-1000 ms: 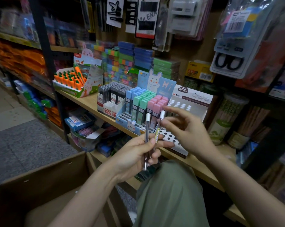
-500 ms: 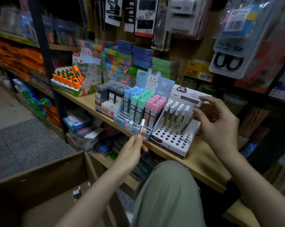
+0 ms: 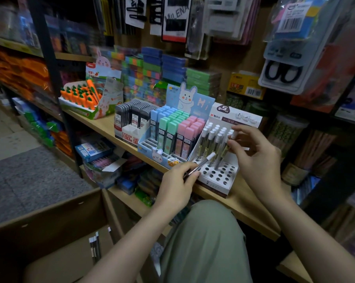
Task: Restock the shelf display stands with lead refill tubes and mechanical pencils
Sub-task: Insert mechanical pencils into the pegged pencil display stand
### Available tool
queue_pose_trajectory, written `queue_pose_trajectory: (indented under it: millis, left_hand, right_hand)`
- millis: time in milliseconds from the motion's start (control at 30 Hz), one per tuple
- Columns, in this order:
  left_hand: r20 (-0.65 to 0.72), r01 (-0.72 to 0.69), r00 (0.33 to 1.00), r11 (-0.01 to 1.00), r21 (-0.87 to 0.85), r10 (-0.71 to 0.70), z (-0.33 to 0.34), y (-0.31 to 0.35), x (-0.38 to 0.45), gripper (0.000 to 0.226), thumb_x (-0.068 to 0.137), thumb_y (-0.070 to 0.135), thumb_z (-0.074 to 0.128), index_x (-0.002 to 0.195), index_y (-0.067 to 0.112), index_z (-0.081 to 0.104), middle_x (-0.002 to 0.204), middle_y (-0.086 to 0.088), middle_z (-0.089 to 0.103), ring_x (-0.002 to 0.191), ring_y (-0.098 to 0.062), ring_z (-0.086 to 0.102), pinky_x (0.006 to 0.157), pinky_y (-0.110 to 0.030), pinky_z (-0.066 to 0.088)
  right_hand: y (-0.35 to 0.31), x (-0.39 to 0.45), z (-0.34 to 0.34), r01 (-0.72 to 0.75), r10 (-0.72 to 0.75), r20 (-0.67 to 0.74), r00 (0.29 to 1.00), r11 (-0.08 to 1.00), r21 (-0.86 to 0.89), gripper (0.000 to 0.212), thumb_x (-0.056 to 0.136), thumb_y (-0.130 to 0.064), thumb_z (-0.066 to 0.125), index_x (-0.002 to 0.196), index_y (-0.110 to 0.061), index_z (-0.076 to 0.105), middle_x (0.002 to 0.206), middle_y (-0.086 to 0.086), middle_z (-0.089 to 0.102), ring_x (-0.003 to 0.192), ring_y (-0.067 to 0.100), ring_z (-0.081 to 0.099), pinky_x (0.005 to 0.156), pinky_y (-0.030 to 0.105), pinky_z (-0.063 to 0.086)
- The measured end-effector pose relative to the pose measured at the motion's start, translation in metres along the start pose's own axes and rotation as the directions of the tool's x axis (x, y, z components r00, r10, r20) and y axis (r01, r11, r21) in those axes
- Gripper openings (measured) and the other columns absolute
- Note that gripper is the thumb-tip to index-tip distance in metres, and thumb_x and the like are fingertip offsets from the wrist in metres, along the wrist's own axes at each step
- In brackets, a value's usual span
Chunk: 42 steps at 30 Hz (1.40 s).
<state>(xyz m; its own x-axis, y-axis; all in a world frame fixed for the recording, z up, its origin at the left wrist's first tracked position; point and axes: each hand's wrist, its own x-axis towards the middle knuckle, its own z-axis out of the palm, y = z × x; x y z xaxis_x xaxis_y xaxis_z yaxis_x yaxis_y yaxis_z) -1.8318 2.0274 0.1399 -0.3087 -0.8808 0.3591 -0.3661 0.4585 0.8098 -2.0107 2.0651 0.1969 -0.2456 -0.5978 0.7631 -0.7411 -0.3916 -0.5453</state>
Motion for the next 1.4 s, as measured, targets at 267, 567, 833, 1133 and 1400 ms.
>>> queue_pose_trajectory:
  millis: [267,567,833,1133,1400]
  left_hand:
    - [-0.070,0.014,0.997,0.999,0.041,-0.011,0.002,-0.007,0.000,0.026,0.092,0.023,0.064,0.118,0.019,0.069,0.116,0.009,0.067,0.098,0.005,0.049,0.077,0.009,0.028]
    - [0.003,0.125,0.992,0.968,-0.216,-0.127,-0.006,-0.001,-0.003,0.015,0.088,0.025,0.070,0.103,0.026,0.073,0.095,0.015,0.071,0.092,0.000,0.062,0.076,-0.009,0.045]
    - [-0.053,0.014,0.998,0.912,-0.411,-0.039,-0.001,0.021,-0.008,0.017,0.075,0.008,0.080,0.086,0.021,0.075,0.078,0.007,0.073,0.076,-0.011,0.067,0.069,-0.021,0.053]
    - [0.024,0.024,1.000,0.876,-0.481,-0.014,0.001,0.025,-0.007,0.015,0.087,0.010,0.069,0.101,0.015,0.072,0.085,0.000,0.073,0.082,-0.019,0.068,0.073,-0.028,0.058]
    - [0.039,-0.296,0.955,0.939,0.178,0.293,-0.004,0.007,-0.003,0.031,0.093,0.033,0.060,0.123,0.024,0.060,0.118,0.012,0.054,0.114,-0.002,0.048,0.096,-0.020,0.043]
  right_hand:
    - [-0.006,0.003,0.007,-0.001,0.002,0.003,1.000,0.994,-0.110,0.030,0.080,-0.006,0.077,0.109,-0.012,0.072,0.102,0.000,0.063,0.087,0.007,0.063,0.081,0.021,0.055]
    - [-0.010,-0.008,0.000,-0.005,0.004,-0.010,1.000,0.993,-0.121,0.036,0.086,-0.019,0.072,0.122,-0.021,0.065,0.105,-0.006,0.058,0.084,0.004,0.063,0.078,0.017,0.054]
    - [-0.039,-0.026,0.002,-0.385,0.347,0.167,0.923,0.815,0.433,0.017,0.076,-0.020,0.077,0.090,-0.017,0.068,0.079,0.008,0.072,0.069,0.025,0.073,0.066,0.031,0.060]
    - [-0.037,-0.010,-0.010,-0.408,0.363,0.191,0.912,0.757,0.511,0.019,0.089,-0.004,0.067,0.105,-0.012,0.070,0.083,0.008,0.071,0.077,0.017,0.072,0.075,0.034,0.060]
    - [-0.029,0.015,-0.036,-0.114,0.130,-0.090,0.987,0.980,0.165,0.032,0.086,-0.010,0.072,0.111,-0.029,0.063,0.094,-0.014,0.070,0.089,0.001,0.069,0.073,0.013,0.055]
